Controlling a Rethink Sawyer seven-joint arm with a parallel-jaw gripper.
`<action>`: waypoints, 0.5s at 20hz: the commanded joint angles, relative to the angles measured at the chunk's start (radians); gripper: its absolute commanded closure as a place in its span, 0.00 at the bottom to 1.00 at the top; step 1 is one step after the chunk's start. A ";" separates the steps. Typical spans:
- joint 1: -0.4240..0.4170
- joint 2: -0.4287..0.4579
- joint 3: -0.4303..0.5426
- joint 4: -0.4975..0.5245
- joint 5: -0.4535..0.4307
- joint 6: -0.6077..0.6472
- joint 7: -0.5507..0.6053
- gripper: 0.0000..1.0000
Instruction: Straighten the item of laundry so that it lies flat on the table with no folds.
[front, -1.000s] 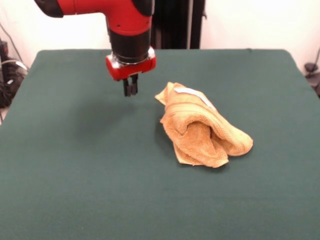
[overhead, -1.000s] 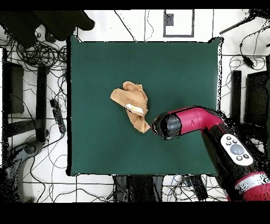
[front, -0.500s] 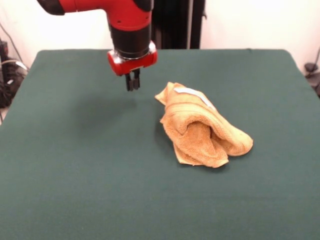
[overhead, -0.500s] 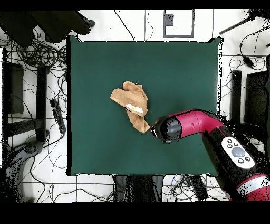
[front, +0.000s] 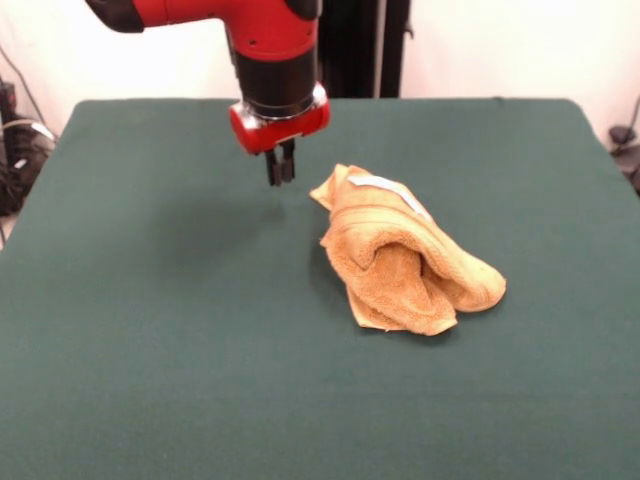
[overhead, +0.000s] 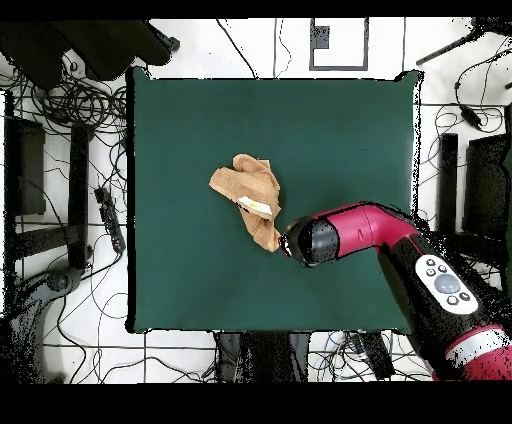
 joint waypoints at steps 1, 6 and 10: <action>0.015 0.066 0.105 0.054 0.011 -0.015 -0.213 1.00; 0.009 0.068 0.105 0.058 0.004 -0.028 -0.201 0.00; 0.008 0.070 0.105 0.058 -0.004 -0.042 -0.194 0.00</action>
